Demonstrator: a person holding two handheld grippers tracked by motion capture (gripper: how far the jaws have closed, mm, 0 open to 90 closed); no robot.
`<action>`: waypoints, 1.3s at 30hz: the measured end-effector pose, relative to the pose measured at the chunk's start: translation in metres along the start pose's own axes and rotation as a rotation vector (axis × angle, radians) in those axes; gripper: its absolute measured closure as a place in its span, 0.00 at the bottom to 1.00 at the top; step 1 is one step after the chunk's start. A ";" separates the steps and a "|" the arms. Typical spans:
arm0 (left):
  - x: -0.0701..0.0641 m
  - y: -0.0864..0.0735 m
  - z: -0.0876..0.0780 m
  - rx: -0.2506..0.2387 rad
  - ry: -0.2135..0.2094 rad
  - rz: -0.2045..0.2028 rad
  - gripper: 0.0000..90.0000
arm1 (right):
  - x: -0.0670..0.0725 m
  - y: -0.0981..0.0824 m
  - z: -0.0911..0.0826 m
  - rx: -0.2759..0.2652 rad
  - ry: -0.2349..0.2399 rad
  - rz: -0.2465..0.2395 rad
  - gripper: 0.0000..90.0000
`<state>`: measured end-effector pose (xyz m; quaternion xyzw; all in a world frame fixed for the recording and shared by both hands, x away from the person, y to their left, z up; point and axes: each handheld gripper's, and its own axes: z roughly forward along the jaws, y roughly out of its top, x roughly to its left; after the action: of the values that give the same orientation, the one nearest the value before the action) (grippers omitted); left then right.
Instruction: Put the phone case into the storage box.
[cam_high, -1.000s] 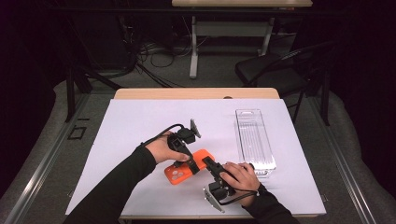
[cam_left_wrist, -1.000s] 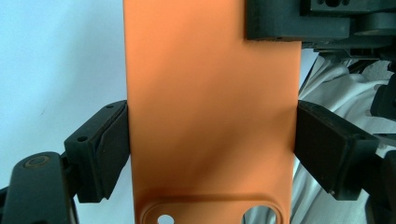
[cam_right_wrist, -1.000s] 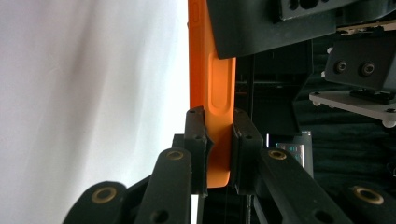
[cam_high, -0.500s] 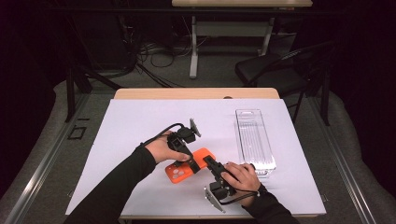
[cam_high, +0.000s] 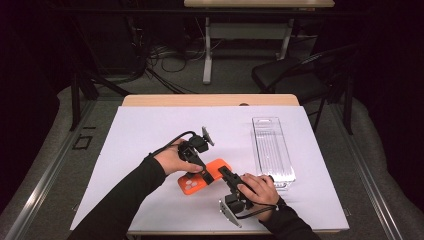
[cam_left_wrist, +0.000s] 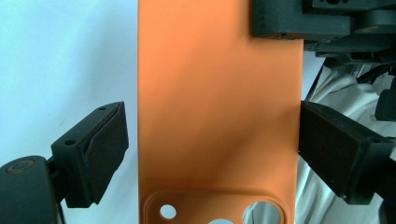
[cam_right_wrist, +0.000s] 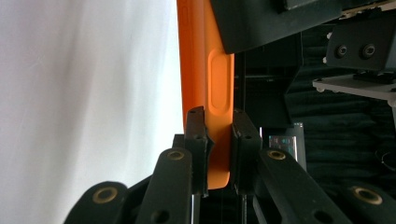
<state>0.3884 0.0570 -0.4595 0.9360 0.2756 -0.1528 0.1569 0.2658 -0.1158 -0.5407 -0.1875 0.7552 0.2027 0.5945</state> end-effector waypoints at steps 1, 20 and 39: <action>0.000 0.000 0.000 -0.002 0.001 0.000 0.12 | 0.000 0.000 0.000 0.000 0.000 0.002 0.90; 0.003 -0.010 -0.020 -0.063 0.069 -0.008 0.07 | 0.000 -0.001 -0.001 -0.004 0.009 -0.001 0.90; 0.026 -0.052 -0.040 -0.200 0.252 -0.090 0.01 | -0.002 -0.004 -0.002 0.003 0.008 0.025 0.90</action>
<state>0.3875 0.1260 -0.4437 0.9141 0.3486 -0.0129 0.2066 0.2663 -0.1203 -0.5384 -0.1781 0.7600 0.2081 0.5894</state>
